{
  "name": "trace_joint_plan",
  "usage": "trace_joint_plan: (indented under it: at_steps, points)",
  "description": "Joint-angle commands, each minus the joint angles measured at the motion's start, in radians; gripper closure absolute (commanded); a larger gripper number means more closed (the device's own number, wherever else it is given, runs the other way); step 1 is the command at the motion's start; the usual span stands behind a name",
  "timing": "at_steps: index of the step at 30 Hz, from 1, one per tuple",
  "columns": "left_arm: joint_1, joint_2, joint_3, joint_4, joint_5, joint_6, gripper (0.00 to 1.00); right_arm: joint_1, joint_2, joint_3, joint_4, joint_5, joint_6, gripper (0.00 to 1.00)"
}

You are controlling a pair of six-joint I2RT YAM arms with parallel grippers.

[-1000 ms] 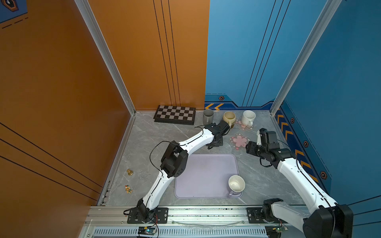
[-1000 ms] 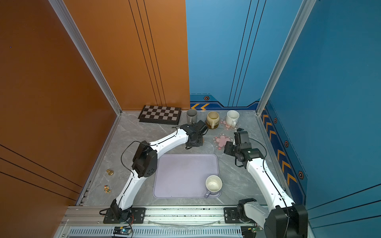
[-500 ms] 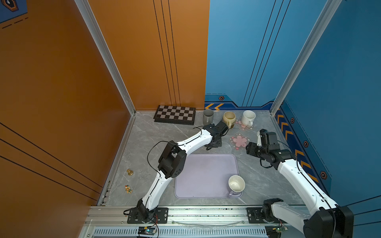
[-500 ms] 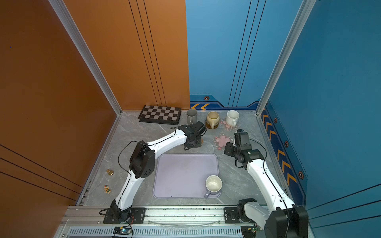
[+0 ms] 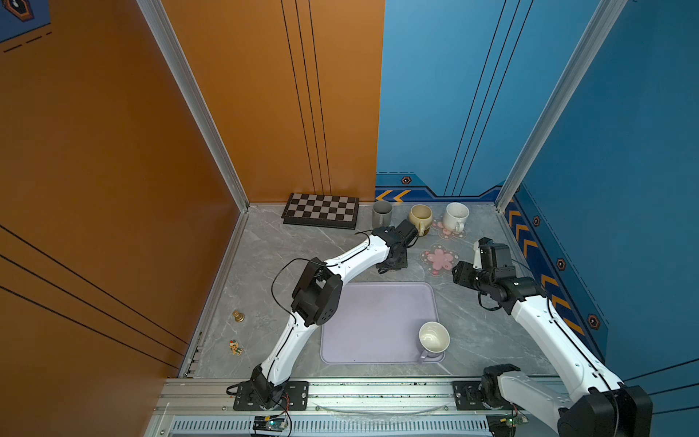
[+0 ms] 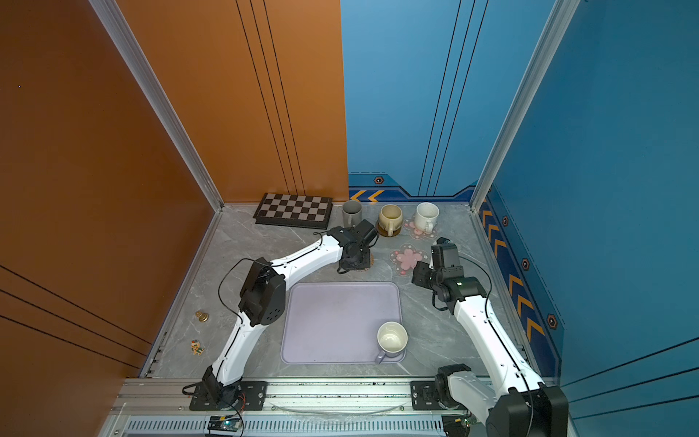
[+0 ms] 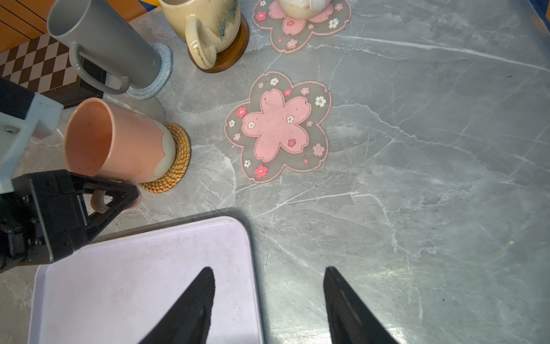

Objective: Place cups on coasters
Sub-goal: Place the cup on the coaster.

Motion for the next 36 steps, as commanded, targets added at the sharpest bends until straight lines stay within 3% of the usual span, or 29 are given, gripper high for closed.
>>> trace_joint_plan:
  at_steps: [1, 13, 23, 26, 36]
  points:
    - [-0.015, 0.043, 0.016, -0.026, 0.073, 0.009, 1.00, -0.007, -0.016, -0.007, -0.008, 0.005, 0.009, 0.39]
    - [-0.023, 0.074, 0.059, -0.058, 0.074, 0.009, 0.95, -0.010, -0.016, -0.007, -0.010, 0.005, 0.008, 0.39]
    - [-0.009, 0.053, 0.047, -0.058, 0.061, -0.001, 0.79, -0.013, -0.019, -0.002, -0.013, -0.001, 0.003, 0.39]
    - [-0.009, 0.048, 0.053, -0.057, 0.061, 0.002, 0.68, -0.013, -0.017, -0.002, -0.013, 0.006, 0.003, 0.39]
    - [-0.008, 0.031, 0.046, -0.058, 0.048, -0.002, 0.66, -0.016, -0.032, -0.007, -0.022, 0.011, 0.001, 0.39]
